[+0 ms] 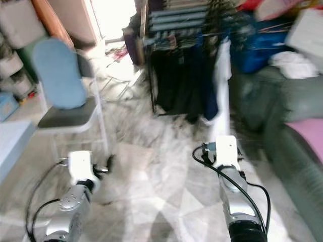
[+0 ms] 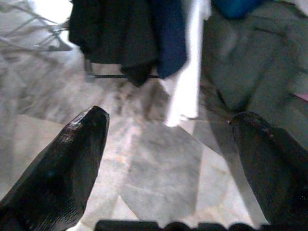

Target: Hang hanger

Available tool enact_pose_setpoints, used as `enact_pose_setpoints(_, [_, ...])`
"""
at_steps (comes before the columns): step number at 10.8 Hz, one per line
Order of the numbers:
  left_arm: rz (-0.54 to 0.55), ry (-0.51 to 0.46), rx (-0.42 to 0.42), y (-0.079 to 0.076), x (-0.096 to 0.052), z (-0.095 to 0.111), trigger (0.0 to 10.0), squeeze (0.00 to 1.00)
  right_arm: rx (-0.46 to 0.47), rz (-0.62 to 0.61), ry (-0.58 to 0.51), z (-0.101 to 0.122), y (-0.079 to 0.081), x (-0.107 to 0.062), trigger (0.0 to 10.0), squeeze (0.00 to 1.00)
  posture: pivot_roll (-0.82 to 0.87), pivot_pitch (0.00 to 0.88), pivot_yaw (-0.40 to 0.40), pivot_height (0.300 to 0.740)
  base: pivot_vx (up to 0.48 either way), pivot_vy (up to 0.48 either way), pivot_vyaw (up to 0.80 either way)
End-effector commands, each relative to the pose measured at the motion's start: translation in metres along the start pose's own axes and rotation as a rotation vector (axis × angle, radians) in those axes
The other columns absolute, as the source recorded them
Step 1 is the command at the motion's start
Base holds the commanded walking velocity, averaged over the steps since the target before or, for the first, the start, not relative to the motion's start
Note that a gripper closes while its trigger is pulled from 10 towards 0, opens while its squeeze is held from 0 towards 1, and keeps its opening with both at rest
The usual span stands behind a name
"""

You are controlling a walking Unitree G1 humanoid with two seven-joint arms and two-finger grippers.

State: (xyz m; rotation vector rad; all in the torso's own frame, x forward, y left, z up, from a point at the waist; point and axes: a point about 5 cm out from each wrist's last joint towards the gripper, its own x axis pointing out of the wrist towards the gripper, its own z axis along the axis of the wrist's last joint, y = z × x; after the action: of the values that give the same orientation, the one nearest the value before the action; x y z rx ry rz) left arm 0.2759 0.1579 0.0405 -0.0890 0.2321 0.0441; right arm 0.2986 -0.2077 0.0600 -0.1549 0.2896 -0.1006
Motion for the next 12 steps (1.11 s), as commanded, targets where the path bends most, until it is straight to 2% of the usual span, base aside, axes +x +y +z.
enact_pose_setpoints(1, [0.075, 0.002, 0.016, 0.020, 0.001, 0.000, 10.0, 0.00, 0.013, 0.045, 0.001, 0.000, 0.013, 0.003, 10.0, 0.00, -0.09, 0.000, 0.104, 0.740, 0.000, 0.000, 0.00])
enact_pose_setpoints(2, [0.104, 0.061, 0.028, 0.033, 0.004, -0.010, 10.0, 0.00, 0.017, 0.110, 0.085, -0.018, 0.023, 0.007, 10.0, 0.00, -0.08, 0.000, 0.109, 0.740, 0.000, 0.000, 0.00])
enact_pose_setpoints(4, [0.123, 0.095, 0.045, 0.051, 0.014, -0.009, 10.0, 0.00, 0.016, 0.161, 0.154, -0.030, 0.031, 0.013, 10.0, 0.00, -0.07, 0.000, 0.117, 0.740, 0.000, 0.000, 0.00])
enact_pose_setpoints(5, [0.121, 0.159, 0.084, 0.066, 0.021, -0.010, 10.0, 0.00, 0.009, 0.178, 0.187, -0.035, 0.037, 0.016, 10.0, 0.00, -0.06, 0.000, 0.116, 0.740, 0.000, 0.000, 0.00])
enact_pose_setpoints(6, [0.093, 0.263, 0.069, 0.078, 0.021, -0.020, 10.0, 0.00, 0.022, 0.187, 0.224, -0.039, 0.043, 0.017, 10.0, 0.00, -0.06, 0.000, 0.115, 0.740, 0.000, 0.000, 0.00])
enact_pose_setpoints(7, [0.132, 0.319, 0.079, 0.089, 0.018, -0.026, 10.0, 0.00, 0.032, 0.186, 0.253, -0.045, 0.044, 0.016, 10.0, 0.00, -0.08, 0.000, 0.114, 0.740, 0.000, 0.000, 0.00])
enact_pose_setpoints(8, [0.149, 0.441, 0.115, 0.101, 0.005, -0.045, 10.0, 0.00, 0.053, 0.176, 0.326, -0.060, 0.044, 0.010, 10.0, 0.00, -0.08, 0.000, 0.106, 0.740, 0.000, 0.000, 0.00])
enact_pose_setpoints(9, [0.154, 0.520, 0.129, 0.105, -0.006, -0.061, 10.0, 0.00, 0.061, 0.165, 0.368, -0.070, 0.042, 0.006, 10.0, 0.00, -0.08, 0.000, 0.103, 0.740, 0.000, 0.000, 0.00])
enact_pose_setpoints(10, [0.202, 0.581, 0.056, 0.110, -0.021, -0.077, 10.0, 0.00, 0.051, 0.142, 0.422, -0.083, 0.038, -0.001, 10.0, 0.00, -0.09, 0.000, 0.102, 0.740, 0.000, 0.000, 0.00])
enact_pose_setpoints(11, [0.238, 0.659, 0.089, 0.118, -0.038, -0.093, 10.0, 0.00, 0.060, 0.110, 0.465, -0.095, 0.031, -0.008, 10.0, 0.00, -0.09, 0.000, 0.105, 0.740, 0.000, 0.000, 0.00])
enact_pose_setpoints(12, [0.220, 0.740, 0.081, 0.116, -0.054, -0.111, 10.0, 0.00, 0.035, 0.100, 0.540, -0.114, 0.025, -0.021, 10.0, 0.00, -0.10, 0.000, 0.106, 0.740, 0.000, 0.000, 0.00])
